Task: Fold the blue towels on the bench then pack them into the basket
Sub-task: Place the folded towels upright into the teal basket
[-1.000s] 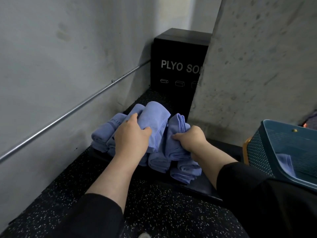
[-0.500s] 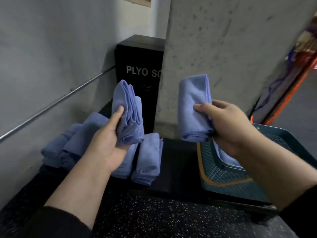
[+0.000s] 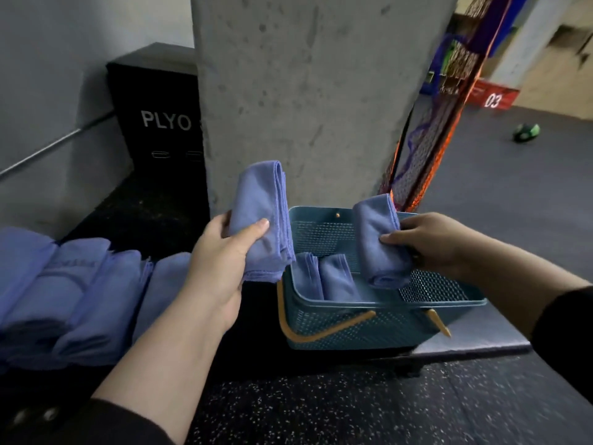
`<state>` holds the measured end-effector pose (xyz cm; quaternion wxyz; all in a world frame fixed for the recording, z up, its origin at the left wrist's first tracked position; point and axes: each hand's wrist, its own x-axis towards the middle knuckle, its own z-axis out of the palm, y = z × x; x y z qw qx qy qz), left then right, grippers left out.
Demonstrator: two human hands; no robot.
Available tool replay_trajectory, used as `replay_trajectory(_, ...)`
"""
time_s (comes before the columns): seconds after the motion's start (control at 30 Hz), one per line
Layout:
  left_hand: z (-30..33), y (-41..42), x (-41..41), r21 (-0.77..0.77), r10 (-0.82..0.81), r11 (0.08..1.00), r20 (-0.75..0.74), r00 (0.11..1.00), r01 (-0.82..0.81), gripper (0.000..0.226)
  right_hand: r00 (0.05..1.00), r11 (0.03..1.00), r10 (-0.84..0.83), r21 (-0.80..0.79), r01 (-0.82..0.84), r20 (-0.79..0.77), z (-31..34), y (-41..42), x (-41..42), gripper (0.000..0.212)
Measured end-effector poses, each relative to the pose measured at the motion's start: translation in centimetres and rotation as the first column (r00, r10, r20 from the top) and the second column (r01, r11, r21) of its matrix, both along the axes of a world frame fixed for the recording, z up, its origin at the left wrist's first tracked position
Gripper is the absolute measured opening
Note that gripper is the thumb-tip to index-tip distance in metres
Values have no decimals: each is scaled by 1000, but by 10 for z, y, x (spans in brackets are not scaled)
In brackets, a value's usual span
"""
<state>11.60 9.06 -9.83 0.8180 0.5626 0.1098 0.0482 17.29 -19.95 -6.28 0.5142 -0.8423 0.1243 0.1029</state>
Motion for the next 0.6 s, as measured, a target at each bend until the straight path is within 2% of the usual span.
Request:
replay_trajectory(0.07, -4, -8, 7, 52, -4, 999, -4, 1000, 4, 40, 996, 998, 63, -12, -64, -61, -11, 3, 8, 30)
replay_trajectory(0.2, -9, -12, 16, 82, 28, 996, -26, 999, -26, 60, 965, 977, 200, 107, -183, -171, -33, 28, 22, 29)
replay_trajectory(0.27, -13, -11, 18, 90, 23, 996, -45, 999, -19, 59, 944, 963, 254, 144, -227, -208, -44, 47, 30, 29)
replay_trajectory(0.33, -17, -9, 20, 100, 15, 995, -58, 998, -9, 49, 918, 952, 298, 157, -264, -263, -57, 64, 36, 35)
replay_trajectory(0.5, -18, -7, 20, 112, 34, 993, -68, 997, -26, 37, 842, 898, 351, -108, -427, -410, -86, 89, 40, 31)
replay_trajectory(0.6, -17, -5, 20, 107, 31, 994, -68, 997, -24, 36, 853, 886, 339, -171, -432, -396, -90, 88, 43, 33)
